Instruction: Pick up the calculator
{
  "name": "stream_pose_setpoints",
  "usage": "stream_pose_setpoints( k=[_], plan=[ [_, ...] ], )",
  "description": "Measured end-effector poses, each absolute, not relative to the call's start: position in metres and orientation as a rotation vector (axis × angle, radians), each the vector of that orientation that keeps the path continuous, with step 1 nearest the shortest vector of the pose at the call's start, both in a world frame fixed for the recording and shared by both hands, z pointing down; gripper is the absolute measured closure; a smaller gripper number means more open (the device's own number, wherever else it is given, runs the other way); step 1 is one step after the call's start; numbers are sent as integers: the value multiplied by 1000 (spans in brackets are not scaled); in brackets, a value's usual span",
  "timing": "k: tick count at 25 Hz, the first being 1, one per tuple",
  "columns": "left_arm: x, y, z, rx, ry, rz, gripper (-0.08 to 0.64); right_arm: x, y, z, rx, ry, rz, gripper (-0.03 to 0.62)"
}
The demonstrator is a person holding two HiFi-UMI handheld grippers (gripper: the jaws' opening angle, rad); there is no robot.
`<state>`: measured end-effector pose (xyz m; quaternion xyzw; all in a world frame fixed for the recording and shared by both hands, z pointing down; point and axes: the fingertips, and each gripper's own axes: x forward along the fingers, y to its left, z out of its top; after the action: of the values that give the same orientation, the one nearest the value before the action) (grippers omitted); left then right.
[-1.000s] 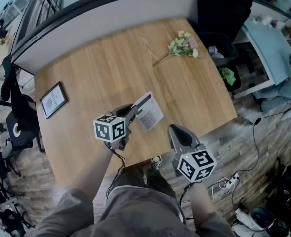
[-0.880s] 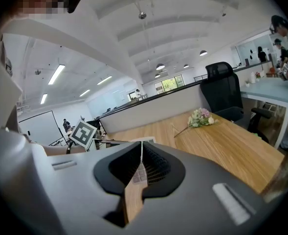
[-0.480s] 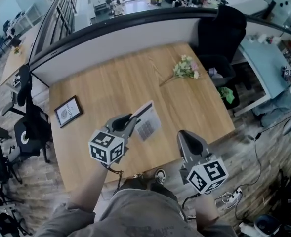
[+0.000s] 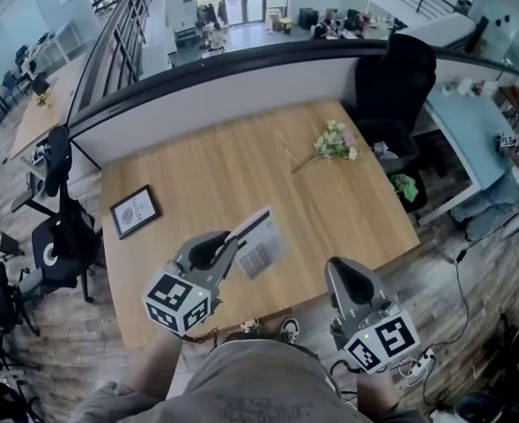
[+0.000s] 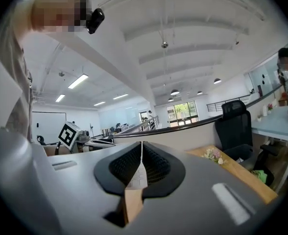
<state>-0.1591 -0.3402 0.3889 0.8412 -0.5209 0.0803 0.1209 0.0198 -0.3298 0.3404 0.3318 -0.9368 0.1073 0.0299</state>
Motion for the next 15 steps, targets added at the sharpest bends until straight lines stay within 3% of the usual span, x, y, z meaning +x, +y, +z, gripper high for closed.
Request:
stream_pose_setpoints(
  k=[15],
  plan=[
    [-161,-306,397,2421,-1517,284,514,1,-324,358,908,-2853,310,574]
  ],
)
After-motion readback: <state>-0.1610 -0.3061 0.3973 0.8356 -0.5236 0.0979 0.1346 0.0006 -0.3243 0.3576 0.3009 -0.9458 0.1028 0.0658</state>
